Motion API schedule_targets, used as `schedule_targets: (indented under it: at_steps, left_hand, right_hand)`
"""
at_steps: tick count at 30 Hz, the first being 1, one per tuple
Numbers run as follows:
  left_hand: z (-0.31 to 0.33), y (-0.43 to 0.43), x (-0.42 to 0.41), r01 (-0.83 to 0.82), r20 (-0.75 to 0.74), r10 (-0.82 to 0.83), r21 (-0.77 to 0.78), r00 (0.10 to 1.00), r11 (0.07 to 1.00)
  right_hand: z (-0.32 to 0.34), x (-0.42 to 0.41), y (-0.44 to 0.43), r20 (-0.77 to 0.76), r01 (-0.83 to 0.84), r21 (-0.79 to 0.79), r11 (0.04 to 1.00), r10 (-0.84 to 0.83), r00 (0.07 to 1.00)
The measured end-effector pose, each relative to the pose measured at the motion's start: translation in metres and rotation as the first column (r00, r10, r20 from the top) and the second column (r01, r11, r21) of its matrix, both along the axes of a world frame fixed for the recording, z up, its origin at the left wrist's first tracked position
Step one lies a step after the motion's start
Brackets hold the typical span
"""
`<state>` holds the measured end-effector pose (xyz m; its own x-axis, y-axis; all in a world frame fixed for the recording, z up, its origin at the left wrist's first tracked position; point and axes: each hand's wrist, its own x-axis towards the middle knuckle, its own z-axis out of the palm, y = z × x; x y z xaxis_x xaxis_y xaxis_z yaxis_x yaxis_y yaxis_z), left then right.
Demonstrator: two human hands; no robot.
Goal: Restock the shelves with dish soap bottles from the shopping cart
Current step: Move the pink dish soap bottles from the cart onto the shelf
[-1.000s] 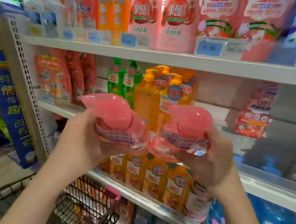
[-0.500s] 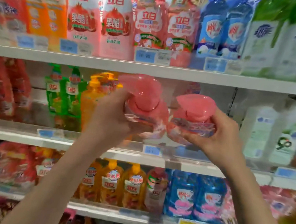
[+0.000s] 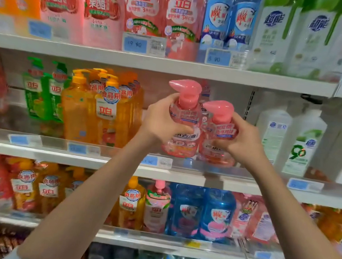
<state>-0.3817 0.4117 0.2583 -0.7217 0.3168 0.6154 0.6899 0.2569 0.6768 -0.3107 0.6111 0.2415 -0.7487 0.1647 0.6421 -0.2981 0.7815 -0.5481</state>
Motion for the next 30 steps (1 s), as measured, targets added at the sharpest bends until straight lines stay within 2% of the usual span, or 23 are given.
schedule_targets:
  at_steps: [4, 11, 16, 19, 25, 30]
  left_hand:
    - [-0.006, 0.011, -0.023, 0.006, 0.058, -0.006, -0.008, 0.998, 1.000]
    - [-0.011, 0.023, -0.071, -0.033, 0.181, 0.054, -0.116, 0.982, 0.993]
    - [-0.007, 0.028, -0.087, 0.032, 0.403, -0.010, -0.048, 0.915, 0.998]
    - [-0.004, 0.034, -0.093, 0.116, 0.329, -0.108, -0.004, 0.938, 0.993]
    - [-0.002, 0.049, -0.113, 0.048, 0.302, -0.027, -0.061, 0.953, 0.997]
    - [-0.005, 0.054, -0.123, 0.058, 0.273, -0.042, -0.051, 0.961, 0.997]
  right_hand:
    - [-0.002, -0.017, 0.015, 0.030, 0.000, -0.065, 0.998, 0.002, 1.000]
    - [0.015, -0.056, 0.037, 0.141, -0.003, -0.211, 0.978, 0.033, 0.989]
    - [0.012, -0.084, 0.051, 0.152, -0.022, -0.343, 0.939, 0.079, 0.985]
    - [0.009, -0.093, 0.057, 0.161, -0.030, -0.393, 0.919, 0.100, 0.982]
    - [0.005, -0.104, 0.062, 0.184, -0.020, -0.465, 0.885, 0.119, 0.976]
    - [0.000, -0.109, 0.064, 0.145, -0.031, -0.499, 0.866, 0.119, 0.982]
